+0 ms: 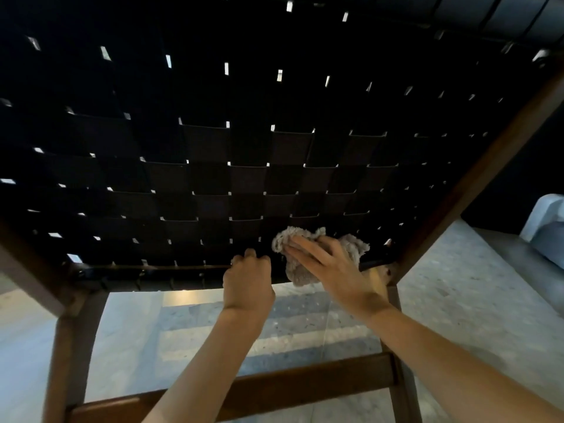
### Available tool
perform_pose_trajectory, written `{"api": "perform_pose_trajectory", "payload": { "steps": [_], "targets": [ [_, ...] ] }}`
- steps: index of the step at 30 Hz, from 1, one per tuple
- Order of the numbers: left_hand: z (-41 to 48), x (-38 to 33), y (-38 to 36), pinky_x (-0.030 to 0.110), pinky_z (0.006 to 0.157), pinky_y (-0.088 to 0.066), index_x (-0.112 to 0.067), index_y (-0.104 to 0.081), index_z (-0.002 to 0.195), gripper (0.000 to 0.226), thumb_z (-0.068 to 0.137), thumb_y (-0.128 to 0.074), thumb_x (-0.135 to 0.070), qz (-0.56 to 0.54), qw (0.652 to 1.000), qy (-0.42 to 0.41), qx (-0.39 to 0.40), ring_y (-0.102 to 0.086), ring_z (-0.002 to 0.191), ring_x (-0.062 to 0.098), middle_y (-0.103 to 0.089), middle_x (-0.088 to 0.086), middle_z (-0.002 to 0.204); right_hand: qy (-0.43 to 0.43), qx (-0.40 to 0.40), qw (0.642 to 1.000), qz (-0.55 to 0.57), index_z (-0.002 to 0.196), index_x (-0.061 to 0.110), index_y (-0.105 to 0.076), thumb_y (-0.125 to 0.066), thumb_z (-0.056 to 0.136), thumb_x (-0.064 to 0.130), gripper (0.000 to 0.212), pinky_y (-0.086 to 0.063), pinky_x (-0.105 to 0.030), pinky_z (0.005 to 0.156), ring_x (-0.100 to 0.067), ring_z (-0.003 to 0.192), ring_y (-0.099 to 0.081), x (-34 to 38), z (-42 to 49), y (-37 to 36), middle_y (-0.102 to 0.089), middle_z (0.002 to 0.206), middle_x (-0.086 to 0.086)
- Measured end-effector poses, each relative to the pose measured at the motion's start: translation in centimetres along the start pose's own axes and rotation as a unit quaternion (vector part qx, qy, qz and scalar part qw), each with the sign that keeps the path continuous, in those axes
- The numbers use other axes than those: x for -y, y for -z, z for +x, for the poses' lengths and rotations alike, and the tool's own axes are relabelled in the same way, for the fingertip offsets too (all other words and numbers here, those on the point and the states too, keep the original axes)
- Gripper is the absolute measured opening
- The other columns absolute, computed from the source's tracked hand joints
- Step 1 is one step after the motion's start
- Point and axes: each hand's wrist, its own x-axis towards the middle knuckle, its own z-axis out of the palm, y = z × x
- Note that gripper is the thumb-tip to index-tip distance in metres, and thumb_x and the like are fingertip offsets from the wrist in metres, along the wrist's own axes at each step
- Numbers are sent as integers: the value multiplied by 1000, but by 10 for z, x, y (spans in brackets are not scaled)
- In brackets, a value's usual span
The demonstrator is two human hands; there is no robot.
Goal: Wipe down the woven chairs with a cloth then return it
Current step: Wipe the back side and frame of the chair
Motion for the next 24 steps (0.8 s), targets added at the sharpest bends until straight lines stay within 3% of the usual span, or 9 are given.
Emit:
{"api": "perform_pose_trajectory", "payload": {
  "steps": [5,9,13,15,19,24],
  "targets": [
    [1,-10,-1,26,72,-47,-20,-57,115,23,95,-46,-18,19,999,-19,-31,-56,101,17,-53,0,114,83,-33,995,-35,144,20,-33,-69,67,-12,90,-47,-35,98,-23,106,-43,-17,3,40,-32,146,3],
    [7,-29,1,24,73,-48,-26,-58,122,31,99,-38,-22,-48,993,-65,-92,-58,102,12,-57,-5,117,46,-161,985,-38,141,14,-37,-56,88,3,57,-41,-33,99,-28,111,-37,-48,6,102,-35,143,1],
    [15,-52,4,26,81,-47,-29,-52,130,34,98,-39,-26,-130,985,-94,-70,-55,110,11,-54,-7,124,-20,-300,952,-60,135,3,-50,-61,94,7,42,-37,-29,101,-31,111,-35,-86,30,156,-40,137,-5],
    [18,-60,6,27,82,-46,-29,-54,129,34,98,-40,-26,-151,983,-93,-56,-55,110,12,-56,-7,122,-47,-300,950,-65,135,2,-49,-61,92,1,45,-31,-24,105,-30,112,-33,-97,39,163,-37,138,-4],
    [17,-68,0,30,87,-48,-27,-55,128,33,98,-43,-25,-158,983,-90,-27,-55,111,14,-56,-5,122,-93,-281,954,-54,140,5,-44,-50,77,-23,69,-19,-14,106,-29,115,-29,-98,50,156,-28,143,-3],
    [6,-66,-14,31,93,-46,-26,-53,132,35,98,-42,-22,-116,990,-80,-1,-47,119,17,-52,-3,127,-120,-286,950,-24,139,11,-45,-49,75,-19,71,-23,-20,106,-29,116,-30,-82,47,120,-28,143,0]
  ]
}}
